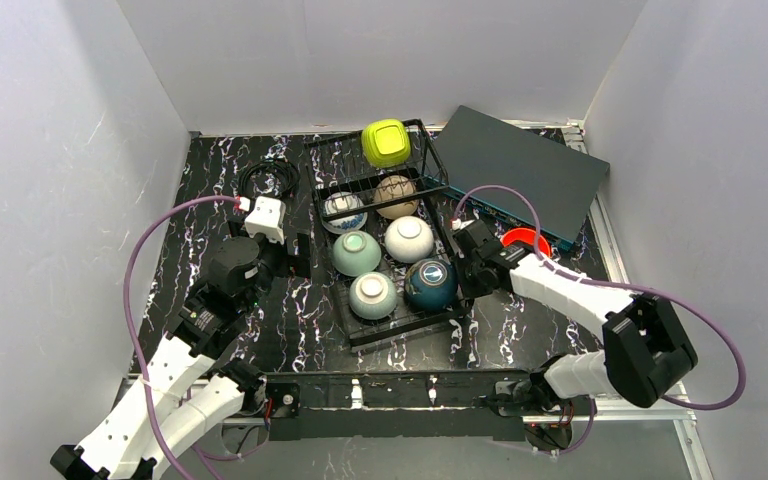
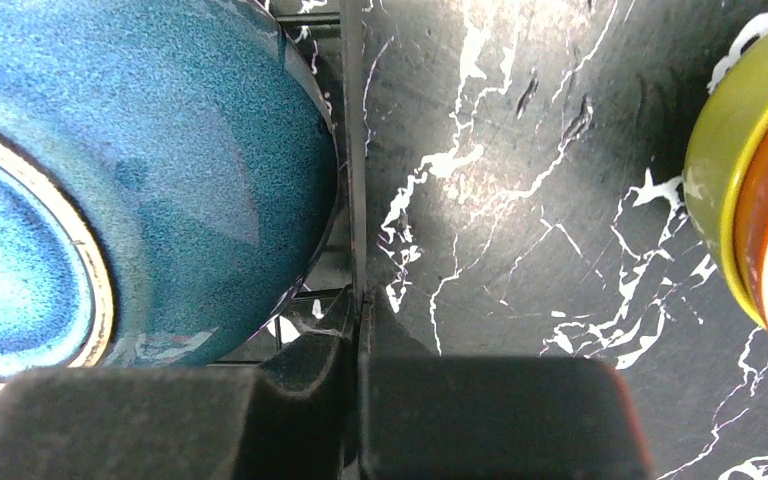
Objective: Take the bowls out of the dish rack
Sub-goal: Adjust the dish rack at the center of the board, then pick up the bowl from the dish rack.
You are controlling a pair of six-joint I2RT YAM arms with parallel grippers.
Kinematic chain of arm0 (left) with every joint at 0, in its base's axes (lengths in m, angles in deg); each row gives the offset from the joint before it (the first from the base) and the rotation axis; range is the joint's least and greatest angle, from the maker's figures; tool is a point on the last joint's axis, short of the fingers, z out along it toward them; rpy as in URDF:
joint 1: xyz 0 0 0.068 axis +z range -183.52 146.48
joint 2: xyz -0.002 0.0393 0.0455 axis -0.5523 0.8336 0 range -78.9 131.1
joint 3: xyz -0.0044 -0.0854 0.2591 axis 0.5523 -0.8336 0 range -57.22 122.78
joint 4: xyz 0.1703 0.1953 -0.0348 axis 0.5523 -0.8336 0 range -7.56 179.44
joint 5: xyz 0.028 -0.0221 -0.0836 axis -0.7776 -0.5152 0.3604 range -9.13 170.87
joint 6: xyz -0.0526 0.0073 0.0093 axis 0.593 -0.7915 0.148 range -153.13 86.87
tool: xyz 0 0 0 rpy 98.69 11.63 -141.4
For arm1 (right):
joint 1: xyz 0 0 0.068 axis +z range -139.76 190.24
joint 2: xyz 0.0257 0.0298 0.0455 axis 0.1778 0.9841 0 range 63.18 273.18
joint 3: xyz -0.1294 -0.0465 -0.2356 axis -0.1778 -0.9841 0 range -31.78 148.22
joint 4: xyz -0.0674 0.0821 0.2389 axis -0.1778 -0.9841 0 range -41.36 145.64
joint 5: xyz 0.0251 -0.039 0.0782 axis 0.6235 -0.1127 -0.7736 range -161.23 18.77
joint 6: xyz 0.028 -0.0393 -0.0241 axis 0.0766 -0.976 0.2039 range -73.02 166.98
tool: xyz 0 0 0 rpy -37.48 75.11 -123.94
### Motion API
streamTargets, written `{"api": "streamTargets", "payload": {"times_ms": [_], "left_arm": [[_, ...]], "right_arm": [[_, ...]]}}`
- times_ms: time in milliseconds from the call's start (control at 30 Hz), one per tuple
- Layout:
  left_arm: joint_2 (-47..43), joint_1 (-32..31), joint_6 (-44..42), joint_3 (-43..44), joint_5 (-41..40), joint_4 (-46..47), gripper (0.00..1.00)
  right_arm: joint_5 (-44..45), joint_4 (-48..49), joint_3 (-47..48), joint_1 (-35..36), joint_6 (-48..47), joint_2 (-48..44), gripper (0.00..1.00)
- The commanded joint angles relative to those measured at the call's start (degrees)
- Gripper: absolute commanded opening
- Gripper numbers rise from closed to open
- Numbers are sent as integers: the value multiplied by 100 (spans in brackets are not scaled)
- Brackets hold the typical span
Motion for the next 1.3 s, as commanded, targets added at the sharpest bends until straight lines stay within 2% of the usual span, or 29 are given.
{"api": "streamTargets", "payload": {"times_ms": [0, 367, 767, 967, 1267], "left_arm": [[-54, 32, 9, -48, -34, 125, 98], [-74, 35, -5, -40, -77, 100, 98], [-146, 30, -13, -40, -89, 104, 98], [-164, 32, -13, -40, -94, 93, 98], [-155, 34, 0, -40, -82, 90, 98]], "right_arm": [[170, -416, -62, -7, 175, -497, 10], [739, -648, 550, -1, -46, -828, 47], [1537, -1239, 2899, -5, -983, -763, 83], [1575, -1170, 3865, -7, -1444, -428, 92], [1236, -634, 4940, -4, -1859, 327, 96]]}}
